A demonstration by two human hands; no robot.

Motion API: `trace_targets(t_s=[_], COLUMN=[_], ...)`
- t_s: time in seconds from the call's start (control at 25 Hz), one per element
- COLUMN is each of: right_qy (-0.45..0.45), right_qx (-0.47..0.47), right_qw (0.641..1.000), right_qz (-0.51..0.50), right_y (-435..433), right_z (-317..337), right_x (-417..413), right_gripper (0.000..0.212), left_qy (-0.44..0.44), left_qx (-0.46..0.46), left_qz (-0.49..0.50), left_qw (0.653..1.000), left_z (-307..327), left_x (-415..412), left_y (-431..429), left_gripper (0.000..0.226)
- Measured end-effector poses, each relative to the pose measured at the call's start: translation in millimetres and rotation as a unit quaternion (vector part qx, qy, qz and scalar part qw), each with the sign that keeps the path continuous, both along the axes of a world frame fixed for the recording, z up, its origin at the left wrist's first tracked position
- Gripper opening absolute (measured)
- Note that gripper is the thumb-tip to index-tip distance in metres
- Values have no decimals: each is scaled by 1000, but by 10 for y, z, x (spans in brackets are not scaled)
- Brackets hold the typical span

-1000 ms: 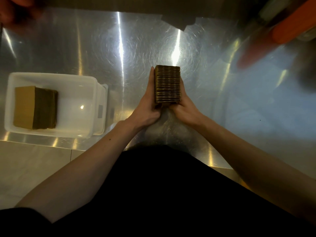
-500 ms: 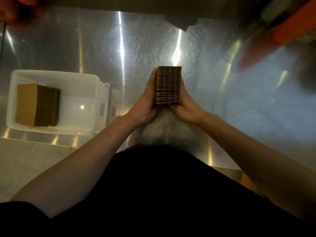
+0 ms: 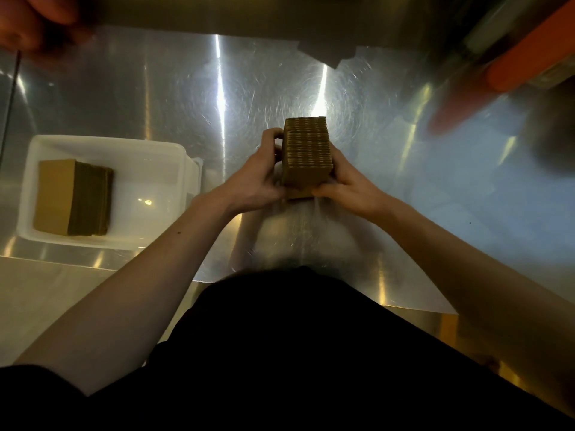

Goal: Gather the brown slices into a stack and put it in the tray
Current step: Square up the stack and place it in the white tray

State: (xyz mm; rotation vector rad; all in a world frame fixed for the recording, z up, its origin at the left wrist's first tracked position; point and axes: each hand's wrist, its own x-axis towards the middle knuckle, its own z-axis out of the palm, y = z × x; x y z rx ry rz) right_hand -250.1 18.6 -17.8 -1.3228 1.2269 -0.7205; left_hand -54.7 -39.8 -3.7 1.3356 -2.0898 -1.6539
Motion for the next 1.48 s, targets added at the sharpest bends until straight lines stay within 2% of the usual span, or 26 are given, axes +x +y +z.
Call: trace_targets(t_s=[0.2,0.36,0.56,0.76,0.96,1.16,1.36,1.48], right_qy=[2,-39,-96,-96,-93,-69,-32,15], right_qx=[79,122,164,168,190,211,212,205], right_qw=[997,992,980,979,975,973,973,974], right_qz=[22,-13,-63,-63,-66,-61,-84,-96], right_y=[50,99,186,160,46,-80,-133,-142], right_z=[117,269,475,629,709,772,780,784], right_x=[-127,-75,181,632,1243,1841,2258,2386], right_gripper=[62,68,62,55,41,65,64,76], left_qy=[-8,20,67,144,161,151,167,167], left_qx=[104,178,231,279,280,281,307,323], left_qz=[3,51,126,211,257,265,269,269], left_qw=[995,982,962,926,911,910,898,892], left_z=[246,431,568,694,751,717,589,479], left_x=[149,195,362,790,1318,1888,2285,2423], left_y=[-48,12,141,241,249,179,115,80], left_gripper=[96,106,97,99,96,95,104,105])
